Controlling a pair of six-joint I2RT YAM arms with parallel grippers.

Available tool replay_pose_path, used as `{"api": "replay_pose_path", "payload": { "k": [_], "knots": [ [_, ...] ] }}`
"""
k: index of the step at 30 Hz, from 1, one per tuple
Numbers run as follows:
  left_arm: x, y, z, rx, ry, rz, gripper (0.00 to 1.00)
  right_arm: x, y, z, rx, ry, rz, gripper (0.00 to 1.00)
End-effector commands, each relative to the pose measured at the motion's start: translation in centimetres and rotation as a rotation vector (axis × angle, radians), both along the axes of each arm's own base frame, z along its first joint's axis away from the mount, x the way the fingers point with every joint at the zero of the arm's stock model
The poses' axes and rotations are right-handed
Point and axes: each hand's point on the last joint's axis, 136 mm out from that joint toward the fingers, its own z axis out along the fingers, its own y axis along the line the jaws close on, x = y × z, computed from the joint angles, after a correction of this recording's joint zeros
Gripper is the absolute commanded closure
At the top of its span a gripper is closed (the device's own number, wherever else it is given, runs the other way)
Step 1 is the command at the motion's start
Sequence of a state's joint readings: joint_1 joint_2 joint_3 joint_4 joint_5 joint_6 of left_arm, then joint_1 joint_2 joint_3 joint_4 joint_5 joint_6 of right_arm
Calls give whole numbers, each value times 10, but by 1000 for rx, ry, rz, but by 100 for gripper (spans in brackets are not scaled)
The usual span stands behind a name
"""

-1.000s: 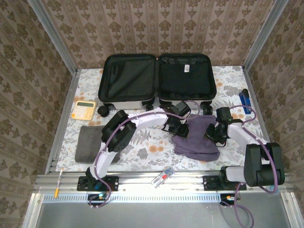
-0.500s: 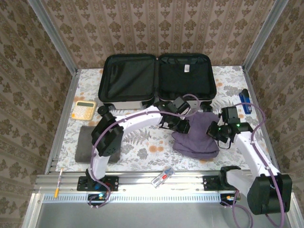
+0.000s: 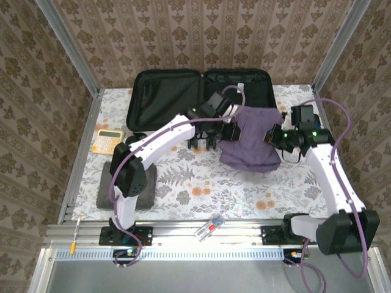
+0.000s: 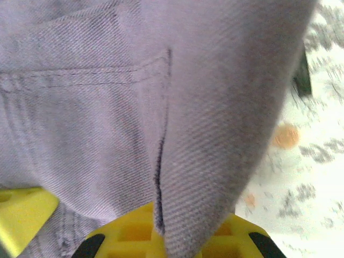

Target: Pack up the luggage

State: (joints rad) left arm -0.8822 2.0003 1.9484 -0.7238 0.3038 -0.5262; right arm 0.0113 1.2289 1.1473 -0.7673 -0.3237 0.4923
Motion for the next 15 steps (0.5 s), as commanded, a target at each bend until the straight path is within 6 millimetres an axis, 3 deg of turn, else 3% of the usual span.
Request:
{"api": "replay_pose_path", "payload": {
  "k": [1, 6, 10, 15],
  "knots": [
    [35, -11, 35, -78, -94, -7, 100, 39, 12, 26, 22, -85, 75, 100],
    [88, -14, 47, -87, -143, 32, 100, 100, 14, 41, 40, -113, 119, 100],
    [134, -11, 40, -151, -139, 98, 100, 141, 19, 46, 78, -123, 147, 100],
    [177, -14, 36, -292, -160, 144, 100, 178, 23, 45, 107, -127, 161, 100]
  ]
}}
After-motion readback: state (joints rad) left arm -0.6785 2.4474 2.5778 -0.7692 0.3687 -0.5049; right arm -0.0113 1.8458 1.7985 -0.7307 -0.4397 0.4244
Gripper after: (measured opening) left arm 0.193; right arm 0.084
